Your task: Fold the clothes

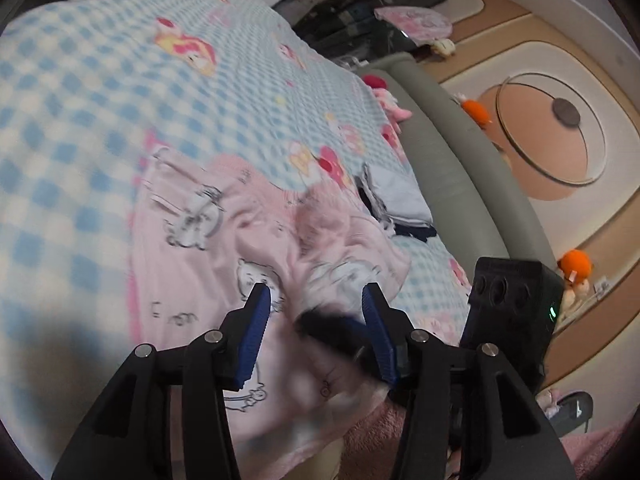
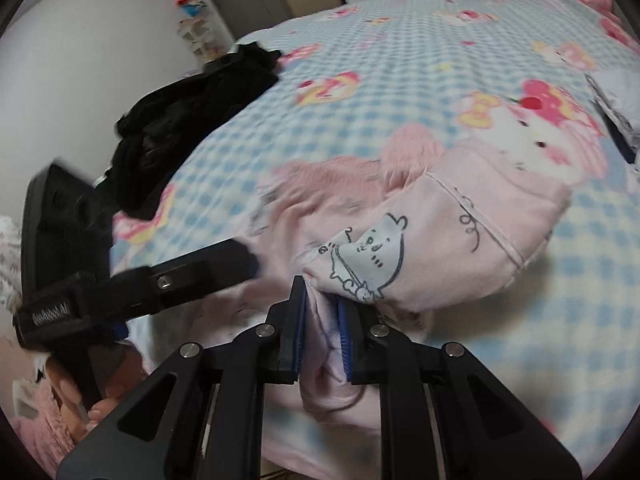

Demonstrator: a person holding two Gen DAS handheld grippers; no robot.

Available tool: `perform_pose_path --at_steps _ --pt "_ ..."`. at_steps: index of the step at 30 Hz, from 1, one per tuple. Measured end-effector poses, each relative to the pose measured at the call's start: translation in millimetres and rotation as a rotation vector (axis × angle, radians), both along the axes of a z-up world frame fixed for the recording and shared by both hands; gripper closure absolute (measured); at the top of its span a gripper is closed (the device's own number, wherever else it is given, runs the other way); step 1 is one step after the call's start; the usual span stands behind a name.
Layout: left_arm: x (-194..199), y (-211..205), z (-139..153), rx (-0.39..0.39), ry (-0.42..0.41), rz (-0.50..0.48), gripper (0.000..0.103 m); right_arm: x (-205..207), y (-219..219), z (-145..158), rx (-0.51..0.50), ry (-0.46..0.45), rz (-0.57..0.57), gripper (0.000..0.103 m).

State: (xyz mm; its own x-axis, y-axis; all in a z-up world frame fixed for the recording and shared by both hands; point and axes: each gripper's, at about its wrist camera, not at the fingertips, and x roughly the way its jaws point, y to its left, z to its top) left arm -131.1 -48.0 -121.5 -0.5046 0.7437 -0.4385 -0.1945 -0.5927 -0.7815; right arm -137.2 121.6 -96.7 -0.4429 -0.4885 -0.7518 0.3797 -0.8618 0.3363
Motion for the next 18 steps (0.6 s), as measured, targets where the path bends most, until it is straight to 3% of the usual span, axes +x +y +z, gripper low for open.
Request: perform_pose_path --at_steps 2,4,5,6,7,12,15,18 --pt "-3.9 10.8 -0.7 -0.048 -0.007 -0.034 0.054 8.6 -13.1 -4.1 0.041 0.007 0.039 0.082" --pt "-6.7 26.6 -2.1 -0.144 -0.011 -0.062 0.057 15.9 -20.6 -8.2 0.099 0.015 0.065 0.079" --pt "-7.2 32.8 -3.9 -0.182 -0.016 -0.065 0.060 18.2 -19.6 -9.6 0.109 0.014 0.065 0.077" --pt "-7.8 38.9 -6.2 -0.215 -0.023 -0.069 0.074 19.9 -17.6 -10.6 0.114 0.009 0.063 0.076" --pt "-7.5 41.2 -9.2 -0.233 -0.031 -0.069 0.078 20.5 -13.8 -10.2 0.112 -0.004 0.056 0.075" --pt "-8.4 33.9 -12.0 -0.200 -0.042 -0.037 0.078 37.1 19.0 9.8 0.115 0.029 0.009 0.074" --pt "-8.3 31.1 -15.2 -0.165 -0.057 -0.027 0.078 43.2 59.8 19.7 0.082 0.049 -0.105 0.073" --pt "-8.0 29.8 -17.0 -0.134 -0.065 -0.022 0.078 32.4 89.4 7.6 0.084 -0.025 -0.218 0.073"
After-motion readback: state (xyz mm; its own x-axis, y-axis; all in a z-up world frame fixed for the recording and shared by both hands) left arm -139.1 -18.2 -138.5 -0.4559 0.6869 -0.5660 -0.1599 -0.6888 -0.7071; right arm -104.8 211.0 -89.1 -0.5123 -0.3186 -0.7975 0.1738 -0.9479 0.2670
